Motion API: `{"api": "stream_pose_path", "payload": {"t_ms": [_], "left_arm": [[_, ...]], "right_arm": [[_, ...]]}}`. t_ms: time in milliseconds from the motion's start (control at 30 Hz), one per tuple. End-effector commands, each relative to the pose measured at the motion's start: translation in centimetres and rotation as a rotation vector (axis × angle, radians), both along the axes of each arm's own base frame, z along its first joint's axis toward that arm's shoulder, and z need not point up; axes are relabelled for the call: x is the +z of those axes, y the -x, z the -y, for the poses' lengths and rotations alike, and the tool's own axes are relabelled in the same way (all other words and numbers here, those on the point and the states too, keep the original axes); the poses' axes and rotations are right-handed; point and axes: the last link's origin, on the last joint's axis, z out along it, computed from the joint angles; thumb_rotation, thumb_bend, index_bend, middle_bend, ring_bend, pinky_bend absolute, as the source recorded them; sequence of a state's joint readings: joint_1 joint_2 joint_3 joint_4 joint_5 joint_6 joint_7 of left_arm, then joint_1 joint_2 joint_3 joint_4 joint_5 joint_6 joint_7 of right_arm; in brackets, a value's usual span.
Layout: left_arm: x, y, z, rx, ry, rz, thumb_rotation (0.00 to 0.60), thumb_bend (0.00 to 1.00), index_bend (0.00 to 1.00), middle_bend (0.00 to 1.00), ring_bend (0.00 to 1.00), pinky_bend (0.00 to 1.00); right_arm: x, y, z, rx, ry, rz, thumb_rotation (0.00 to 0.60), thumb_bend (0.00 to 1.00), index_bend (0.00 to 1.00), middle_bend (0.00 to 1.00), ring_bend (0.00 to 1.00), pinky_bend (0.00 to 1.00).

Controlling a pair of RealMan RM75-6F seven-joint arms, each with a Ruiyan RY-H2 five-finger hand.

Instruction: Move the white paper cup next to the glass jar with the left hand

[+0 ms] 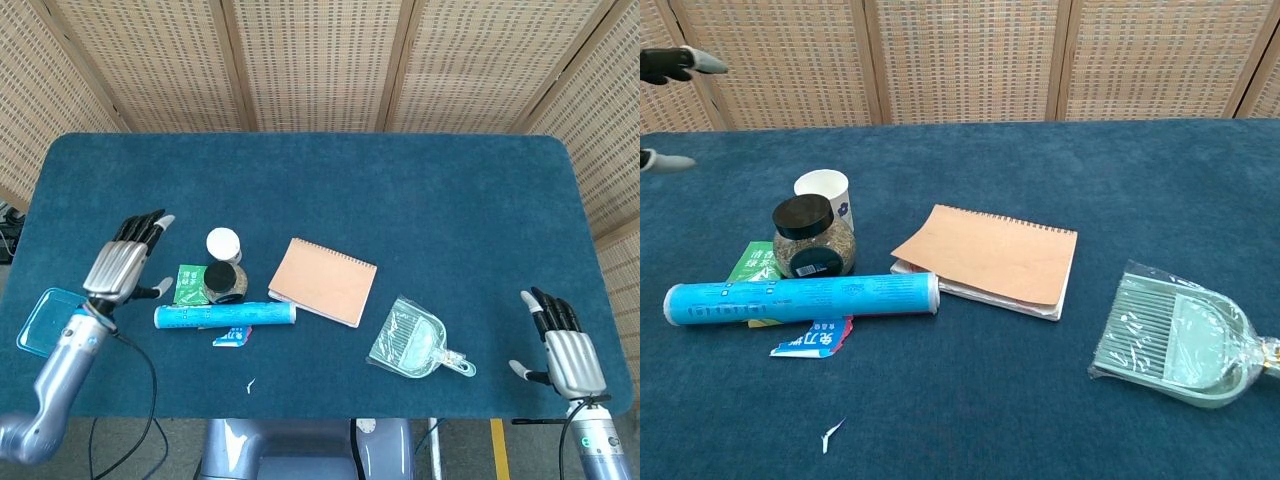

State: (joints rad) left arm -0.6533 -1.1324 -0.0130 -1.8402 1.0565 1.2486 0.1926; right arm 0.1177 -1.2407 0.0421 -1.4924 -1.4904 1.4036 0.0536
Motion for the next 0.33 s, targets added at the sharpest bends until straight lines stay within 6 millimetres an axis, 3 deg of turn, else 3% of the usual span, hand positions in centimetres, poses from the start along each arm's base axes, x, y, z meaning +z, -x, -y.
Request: {"api": "stream_pose_path", "payload": {"t_ms": [33, 133, 333], "left_arm": [[-0.6, 2.8, 5.8, 0.024, -0.046, -0.020, 0.600, 0.30, 0.00, 0.00, 0.00, 0.00], [-1.4, 5.1, 9.9, 0.059, -0.080, -0.051, 0.600, 0.30, 0.00, 0.00, 0.00, 0.00], [-1.3, 7.1, 12.5, 0.078, -0.111, -0.081, 0.600, 0.30, 0.00, 0.00, 0.00, 0.00]], "right_arm": [[0.3, -0.2, -0.2, 0.008, 0.011, 0.005, 0.600, 0.00, 0.00, 0.00, 0.00, 0.00], [0.6, -0.5, -0.5, 0.023, 0.026, 0.007, 0.600, 0.00, 0.00, 0.00, 0.00, 0.00], [0.8, -0.9, -0.8, 0.039, 0.037, 0.009, 0.600, 0.00, 0.00, 0.00, 0.00, 0.00]]}}
